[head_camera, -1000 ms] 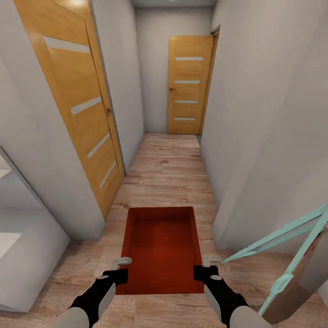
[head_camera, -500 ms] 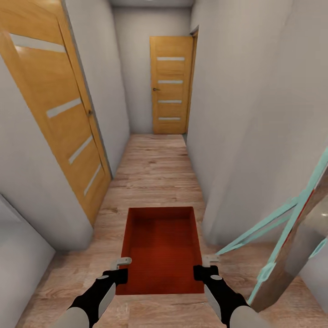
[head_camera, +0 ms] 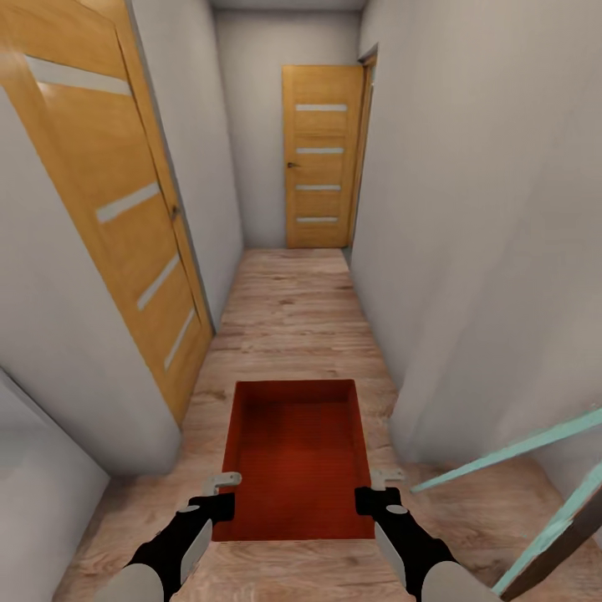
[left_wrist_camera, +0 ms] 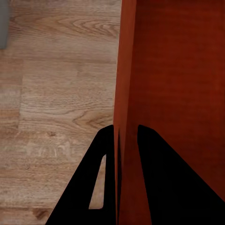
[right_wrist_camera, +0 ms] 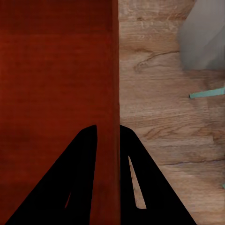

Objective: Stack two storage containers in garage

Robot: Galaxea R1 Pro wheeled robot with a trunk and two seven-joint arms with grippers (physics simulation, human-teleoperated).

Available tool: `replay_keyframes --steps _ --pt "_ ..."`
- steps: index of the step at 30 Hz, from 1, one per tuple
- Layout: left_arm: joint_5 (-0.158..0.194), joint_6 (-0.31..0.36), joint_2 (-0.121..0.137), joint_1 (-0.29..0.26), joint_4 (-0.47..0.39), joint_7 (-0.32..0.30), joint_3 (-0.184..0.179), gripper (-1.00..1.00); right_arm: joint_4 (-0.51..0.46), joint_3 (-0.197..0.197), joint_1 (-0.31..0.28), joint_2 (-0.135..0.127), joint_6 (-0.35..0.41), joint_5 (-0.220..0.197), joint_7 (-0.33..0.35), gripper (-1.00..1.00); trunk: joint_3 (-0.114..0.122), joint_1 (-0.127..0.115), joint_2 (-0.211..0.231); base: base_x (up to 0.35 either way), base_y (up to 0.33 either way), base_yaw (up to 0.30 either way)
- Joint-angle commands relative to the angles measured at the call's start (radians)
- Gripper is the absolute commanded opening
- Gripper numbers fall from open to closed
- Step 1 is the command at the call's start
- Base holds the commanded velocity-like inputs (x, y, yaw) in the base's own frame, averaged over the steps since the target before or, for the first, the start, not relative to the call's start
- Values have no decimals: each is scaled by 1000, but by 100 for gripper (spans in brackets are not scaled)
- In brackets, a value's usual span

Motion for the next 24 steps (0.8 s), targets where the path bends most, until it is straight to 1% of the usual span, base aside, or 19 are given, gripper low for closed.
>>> replay_keyframes --steps 1,6,24 --pt "-34 6 1 1 -2 8 -18 -100 -59 -38 -2 -46 5 13 -93 -100 -2 1 -2 269 228 0" --pt "-34 6 2 1 0 8 -18 -100 -59 -38 -2 -46 5 13 -93 -100 -2 1 -2 310 100 0" --pt "-34 4 3 1 1 8 -18 -100 -59 -40 -2 -46 5 15 -93 -100 -2 1 -2 337 3 0"
